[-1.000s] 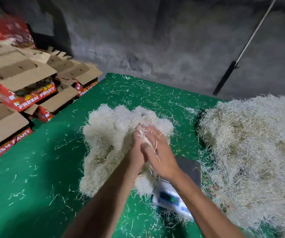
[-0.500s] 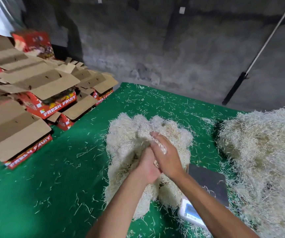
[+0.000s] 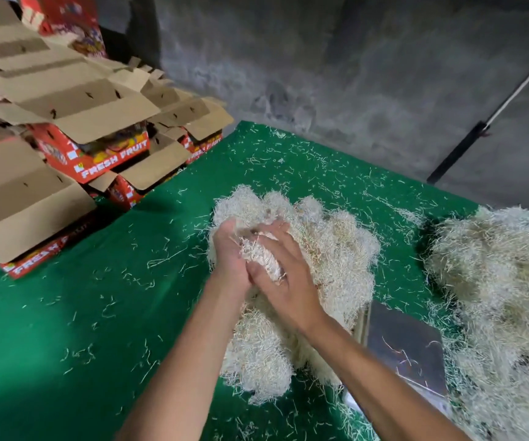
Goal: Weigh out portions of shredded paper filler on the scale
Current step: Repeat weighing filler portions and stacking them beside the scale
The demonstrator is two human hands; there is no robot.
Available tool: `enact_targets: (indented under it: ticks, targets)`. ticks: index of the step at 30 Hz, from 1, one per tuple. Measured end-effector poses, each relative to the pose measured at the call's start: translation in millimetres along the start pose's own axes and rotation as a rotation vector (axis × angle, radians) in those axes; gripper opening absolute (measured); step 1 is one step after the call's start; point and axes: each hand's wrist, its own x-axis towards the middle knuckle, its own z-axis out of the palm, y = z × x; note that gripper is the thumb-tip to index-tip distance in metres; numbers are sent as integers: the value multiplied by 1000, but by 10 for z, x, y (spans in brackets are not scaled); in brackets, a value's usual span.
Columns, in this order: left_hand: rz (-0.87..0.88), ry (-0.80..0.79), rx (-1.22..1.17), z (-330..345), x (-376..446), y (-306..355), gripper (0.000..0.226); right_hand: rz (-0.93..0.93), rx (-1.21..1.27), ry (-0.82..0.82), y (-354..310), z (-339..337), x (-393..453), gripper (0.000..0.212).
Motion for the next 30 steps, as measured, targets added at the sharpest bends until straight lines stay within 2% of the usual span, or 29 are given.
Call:
enact_targets:
  ticks: [2, 4, 5, 8, 9, 10, 12, 14, 19, 25, 30]
  targets:
    - [-51, 24, -65, -93, 107, -68, 81, 68, -71, 9, 34, 85, 68, 45]
    - [-190, 37, -103, -116, 130, -176, 82, 245, -131, -72, 87, -48, 344, 52]
    - [-203, 32, -112, -162, 161, -200, 84, 262, -158, -99, 108, -118, 494, 55]
    - [-158, 87, -134, -287, 250, -236, 83, 33, -267, 26, 100, -279, 908, 45]
    - [-166, 107, -151, -294, 239, -263, 81, -30, -296, 3, 132, -283, 1023, 45]
    - [-166, 119, -160, -275, 233, -301, 80, -43, -347, -76, 202, -276, 1105, 53]
    - [-161, 135, -171, -217, 205, -429, 79, 61, -503, -295, 409, -304, 1131, 67]
    - [-162, 149, -169, -151, 176, -594, 79, 132, -533, -373, 670, -413, 919, 67]
    - [-192, 52, 18, 138, 200, -1082, 75, 192, -272, -147, 1084, -881, -37, 39]
    - [-230, -31, 294, 726, 279, -1954, 78, 435, -218, 84, 1518, -1573, -1003, 46]
    - [-334, -85, 445, 1061, 420, -2856, 76, 498, -277, 210, 2062, -2205, -1703, 44]
